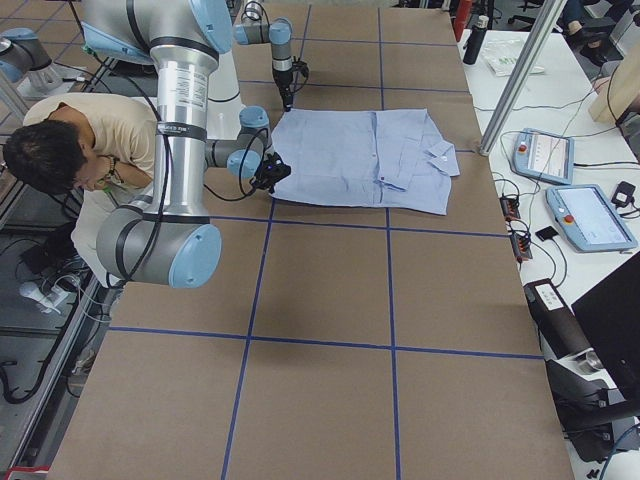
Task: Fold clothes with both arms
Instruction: 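Grasp both hem corners with the left and right grippers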
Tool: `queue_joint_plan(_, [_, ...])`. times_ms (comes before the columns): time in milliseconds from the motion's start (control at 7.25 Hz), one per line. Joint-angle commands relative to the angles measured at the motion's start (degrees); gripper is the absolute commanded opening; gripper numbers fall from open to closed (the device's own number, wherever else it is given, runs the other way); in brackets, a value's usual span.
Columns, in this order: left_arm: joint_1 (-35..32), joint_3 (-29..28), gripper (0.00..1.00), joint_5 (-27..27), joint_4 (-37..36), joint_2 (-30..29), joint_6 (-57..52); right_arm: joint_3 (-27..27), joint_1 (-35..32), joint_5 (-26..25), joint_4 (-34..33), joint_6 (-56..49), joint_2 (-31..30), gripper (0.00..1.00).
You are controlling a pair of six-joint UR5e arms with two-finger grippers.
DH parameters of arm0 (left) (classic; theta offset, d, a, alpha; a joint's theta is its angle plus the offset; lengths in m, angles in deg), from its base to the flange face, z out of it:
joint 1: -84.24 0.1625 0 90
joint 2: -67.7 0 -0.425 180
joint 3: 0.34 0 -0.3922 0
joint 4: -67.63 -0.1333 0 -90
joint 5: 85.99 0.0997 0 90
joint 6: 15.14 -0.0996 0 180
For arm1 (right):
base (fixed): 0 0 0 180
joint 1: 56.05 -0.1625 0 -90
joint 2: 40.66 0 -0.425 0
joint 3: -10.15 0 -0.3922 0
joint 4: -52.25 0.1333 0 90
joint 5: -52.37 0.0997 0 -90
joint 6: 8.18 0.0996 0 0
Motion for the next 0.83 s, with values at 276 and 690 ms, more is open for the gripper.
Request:
queue_joint_plan(276, [0.0, 0.6, 0.0, 0.1, 0.0, 0.0, 0.0, -0.2, 0.1, 0.0, 0.0, 0.0, -0.1, 0.0])
queue_joint_plan(690, [0.0, 0.9, 0.15, 0.1, -0.1, 0.1, 2.0, -0.5, 0.1, 0.0, 0.0, 0.0, 0.0, 0.0])
